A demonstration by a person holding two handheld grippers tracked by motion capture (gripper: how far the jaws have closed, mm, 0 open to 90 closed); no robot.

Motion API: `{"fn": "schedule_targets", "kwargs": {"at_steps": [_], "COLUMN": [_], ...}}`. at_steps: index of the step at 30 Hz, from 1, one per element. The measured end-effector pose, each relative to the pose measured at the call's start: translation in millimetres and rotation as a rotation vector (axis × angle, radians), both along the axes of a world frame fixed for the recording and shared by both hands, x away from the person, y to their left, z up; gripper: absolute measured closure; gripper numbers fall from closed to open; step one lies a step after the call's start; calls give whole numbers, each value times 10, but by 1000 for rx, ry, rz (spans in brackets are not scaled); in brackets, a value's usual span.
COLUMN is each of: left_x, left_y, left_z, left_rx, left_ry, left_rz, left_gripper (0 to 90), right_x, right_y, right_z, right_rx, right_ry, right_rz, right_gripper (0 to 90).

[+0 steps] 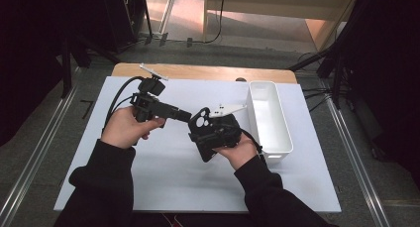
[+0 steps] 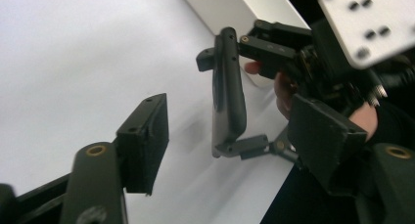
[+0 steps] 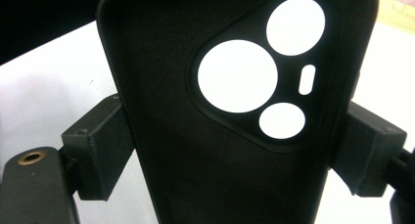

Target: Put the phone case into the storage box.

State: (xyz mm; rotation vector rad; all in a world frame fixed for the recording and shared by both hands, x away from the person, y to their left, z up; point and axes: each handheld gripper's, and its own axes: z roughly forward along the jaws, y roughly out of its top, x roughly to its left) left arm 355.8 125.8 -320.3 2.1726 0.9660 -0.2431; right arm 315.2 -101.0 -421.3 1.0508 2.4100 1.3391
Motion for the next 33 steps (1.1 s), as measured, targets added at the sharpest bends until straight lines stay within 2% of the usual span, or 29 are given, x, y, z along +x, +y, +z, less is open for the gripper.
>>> {"fn": "schedule_targets", "kwargs": {"at_steps": [3,6,8,11,12,14,18,21,26,30,33], "left_x": [-7,-18,-9,-5,3,5,-12,-36,-78,-113,-123], "left_y": [31,46,57,59,61,59,58,87,133,145,170], "left_z": [-21,-57,-81,-124,-141,-184,-249,-287,-369,-427,-495], "left_rx": [-29,-7,-5,12,20,23,27,22,-13,-21,-38], "left_ry": [-22,-89,-108,-130,-127,-95,-100,-127,-166,-249,-270], "left_rz": [-66,-90,-101,-98,-107,-124,-126,-145,-145,-136,-138], "left_gripper": [310,279,278,276,276,276,276,276,276,276,276], "right_x": [5,7,10,17,19,21,18,27,40,37,24], "right_y": [-37,-71,-89,-113,-122,-142,-177,-216,-257,-260,-265], "right_z": [14,33,43,62,70,85,118,141,158,168,174], "right_rx": [13,20,27,28,30,37,38,43,63,61,57], "right_ry": [2,1,6,0,0,6,4,6,21,34,40], "right_rz": [6,8,17,23,25,31,13,9,15,28,38], "right_gripper": [119,119,119,119,119,119,119,119,120,119,119]}}
